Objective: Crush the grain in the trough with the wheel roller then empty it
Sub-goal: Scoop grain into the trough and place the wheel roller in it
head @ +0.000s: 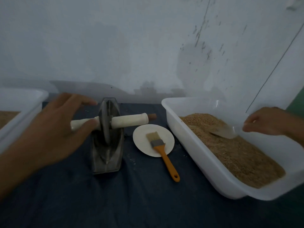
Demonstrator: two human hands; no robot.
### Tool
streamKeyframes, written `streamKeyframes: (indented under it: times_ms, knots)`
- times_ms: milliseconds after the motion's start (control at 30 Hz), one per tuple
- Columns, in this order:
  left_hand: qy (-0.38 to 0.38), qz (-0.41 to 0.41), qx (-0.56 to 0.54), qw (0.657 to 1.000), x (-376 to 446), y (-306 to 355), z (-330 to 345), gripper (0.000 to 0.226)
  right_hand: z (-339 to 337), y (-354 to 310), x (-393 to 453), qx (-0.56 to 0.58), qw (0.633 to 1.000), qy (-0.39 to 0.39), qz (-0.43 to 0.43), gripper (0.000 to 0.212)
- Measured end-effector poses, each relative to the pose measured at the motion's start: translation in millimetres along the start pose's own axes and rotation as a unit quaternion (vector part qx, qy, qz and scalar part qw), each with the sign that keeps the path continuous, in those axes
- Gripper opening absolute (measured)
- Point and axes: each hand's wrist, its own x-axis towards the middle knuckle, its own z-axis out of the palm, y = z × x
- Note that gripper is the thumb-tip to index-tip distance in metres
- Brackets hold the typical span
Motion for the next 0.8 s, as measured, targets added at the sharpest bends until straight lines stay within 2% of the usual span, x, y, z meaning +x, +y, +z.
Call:
streamKeyframes:
  times_ms: [67, 167, 300, 467, 600, 800]
  knots:
    - [-0.025, -0.051, 0.022, 0.998, 9.3, 2.8, 5.6, 0.056, 6.5, -10.2, 8.4, 0.042, 0.999, -0.006, -0.001, 0.026]
    - [-0.083, -0.127, 0.030, 0.988, 21.0, 9.5, 17.0, 0.073, 16.8, -24.2, 24.8, 0.174, 0.984, -0.031, 0.001, 0.028]
    - [-0.138, -0.169, 0.104, 0.970, 33.7, 18.8, 33.8, 0.080, 27.1, -45.5, 50.3, 0.112, 0.992, -0.011, -0.059, 0.031]
    - [-0.195, -0.204, 0.124, 0.951, 43.9, 24.6, 46.4, 0.047, 32.7, -56.2, 61.1, 0.170, 0.980, 0.003, -0.106, 0.022]
    - [-0.184, -0.213, 0.105, 0.954, 44.8, 24.7, 54.2, 0.041, 37.6, -62.4, 52.4, 0.253, 0.959, -0.021, -0.128, 0.014]
    - [-0.126, -0.219, 0.042, 0.967, 43.9, 23.3, 65.8, 0.030, 39.6, -79.7, 42.3, 0.354, 0.923, -0.095, -0.115, 0.025]
